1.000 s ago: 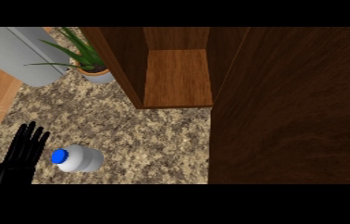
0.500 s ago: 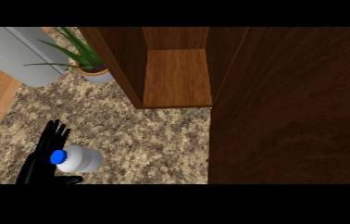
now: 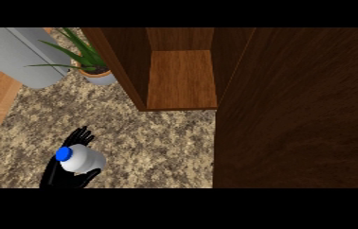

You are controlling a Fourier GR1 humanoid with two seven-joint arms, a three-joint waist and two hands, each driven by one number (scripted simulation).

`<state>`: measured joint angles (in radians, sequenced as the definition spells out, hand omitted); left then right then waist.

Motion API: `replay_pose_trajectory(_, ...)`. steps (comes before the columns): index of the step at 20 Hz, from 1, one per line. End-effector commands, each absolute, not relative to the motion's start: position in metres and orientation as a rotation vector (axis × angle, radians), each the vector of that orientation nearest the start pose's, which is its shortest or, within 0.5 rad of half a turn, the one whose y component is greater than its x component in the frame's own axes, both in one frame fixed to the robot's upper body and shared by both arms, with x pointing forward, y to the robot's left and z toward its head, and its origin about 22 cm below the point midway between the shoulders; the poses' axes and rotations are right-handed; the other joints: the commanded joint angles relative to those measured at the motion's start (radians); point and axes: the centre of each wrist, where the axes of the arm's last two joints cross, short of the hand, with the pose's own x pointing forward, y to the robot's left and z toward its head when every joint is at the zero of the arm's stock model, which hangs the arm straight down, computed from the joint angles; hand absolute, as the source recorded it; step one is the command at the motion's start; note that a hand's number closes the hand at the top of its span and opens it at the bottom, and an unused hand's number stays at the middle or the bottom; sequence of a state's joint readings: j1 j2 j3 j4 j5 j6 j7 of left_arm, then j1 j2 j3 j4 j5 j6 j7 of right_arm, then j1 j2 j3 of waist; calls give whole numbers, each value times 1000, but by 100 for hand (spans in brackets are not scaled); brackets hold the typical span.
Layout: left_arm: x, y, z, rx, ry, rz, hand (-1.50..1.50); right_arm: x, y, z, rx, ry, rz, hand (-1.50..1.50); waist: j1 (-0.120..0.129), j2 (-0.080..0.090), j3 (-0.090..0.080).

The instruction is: Pick up the bottled water, place it into the cabinet and close the cabinet

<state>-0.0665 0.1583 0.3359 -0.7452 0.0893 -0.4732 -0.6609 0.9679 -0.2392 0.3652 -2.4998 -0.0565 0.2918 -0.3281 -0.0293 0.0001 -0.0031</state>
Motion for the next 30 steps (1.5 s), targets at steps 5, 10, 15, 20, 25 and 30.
replay_pose_trajectory(5,175,331,-171,-129,-1618,107,150,28,-219,149,313,-1931,219,-150,-1,1,-1)
replay_pose_trajectory(10,193,310,-174,-18,-1691,14,150,31,-227,143,325,-1931,236,-150,-1,3,-1)
replay_pose_trajectory(15,197,279,-181,-9,-1725,-99,150,32,-219,143,318,-1930,211,-150,9,3,0)
replay_pose_trajectory(20,211,261,-176,-11,-1775,-99,150,25,-232,156,321,-1916,239,-150,13,0,2)
replay_pose_trajectory(25,227,230,-166,-71,-1770,-90,150,21,-222,156,332,-1920,189,-150,14,-5,2)
replay_pose_trajectory(30,251,199,-145,-168,-1773,-73,150,22,-225,147,339,-1894,201,-150,8,-8,2)
